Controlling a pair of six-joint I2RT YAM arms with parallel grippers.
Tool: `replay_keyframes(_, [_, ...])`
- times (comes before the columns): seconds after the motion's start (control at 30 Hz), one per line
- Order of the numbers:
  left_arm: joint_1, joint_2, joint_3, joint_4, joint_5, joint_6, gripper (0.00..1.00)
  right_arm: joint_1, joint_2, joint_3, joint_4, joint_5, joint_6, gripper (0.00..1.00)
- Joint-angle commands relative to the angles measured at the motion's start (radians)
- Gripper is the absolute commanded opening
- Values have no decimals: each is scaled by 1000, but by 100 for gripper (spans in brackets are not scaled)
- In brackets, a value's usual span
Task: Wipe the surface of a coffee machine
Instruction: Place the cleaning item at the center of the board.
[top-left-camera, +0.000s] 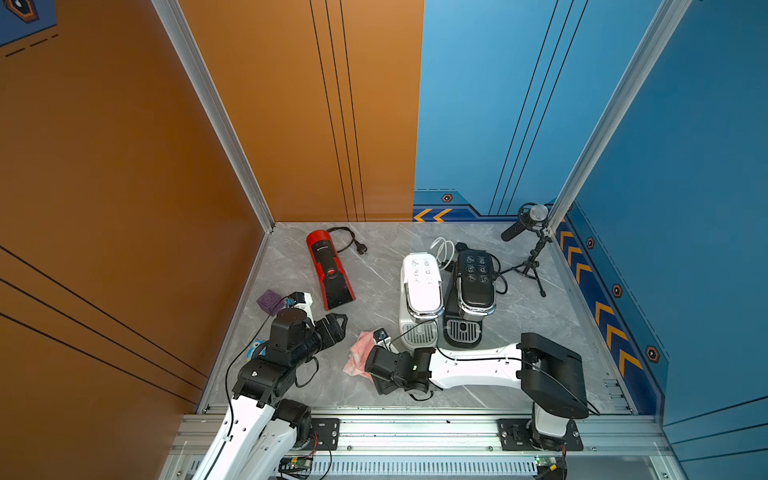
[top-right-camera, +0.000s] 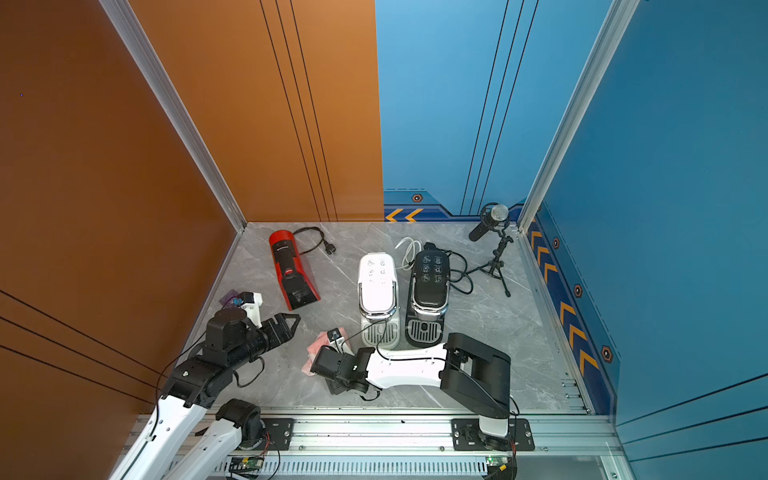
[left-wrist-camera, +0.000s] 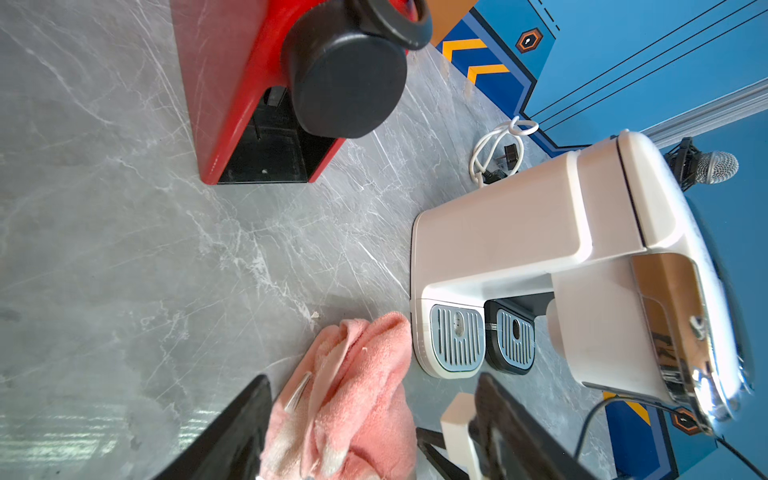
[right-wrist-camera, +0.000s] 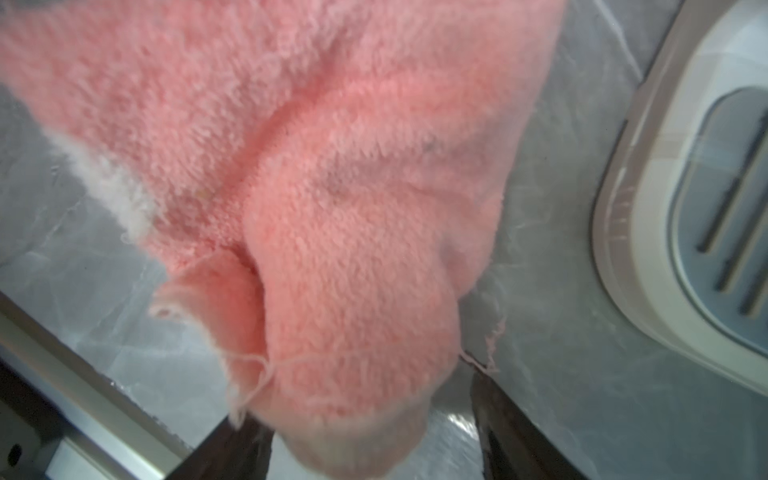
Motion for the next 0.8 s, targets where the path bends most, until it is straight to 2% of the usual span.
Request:
replay_keyframes(0.0, [-29,15,46,-7,-60,-4,79,26,-113,0,-126,30,11,77])
replay_keyframes(0.17, [-68,51,68,-6,-85,2,79,43,-188,15,-203,80,-4,80])
replay_keyframes(0.33, [-120,83,111,-4,-93,11,79,44,-304,35,-289,211,-38,73])
replay_keyframes(0.4, [-159,121,144,-3,-83,17,79,35,-357,71,-332,265,-78,73])
replay_keyframes(0.5, [-250,175,194,-3,-128,29,79,13,-416,132,-384,333,-131,72])
replay_keyframes(0.63, [-339,229,250,7,-189,37,80,-55,-496,144,-408,307,-125,70])
replay_keyframes(0.77, [-386,279,284,27,-208,48,81,-63,-595,58,-408,285,-92,69])
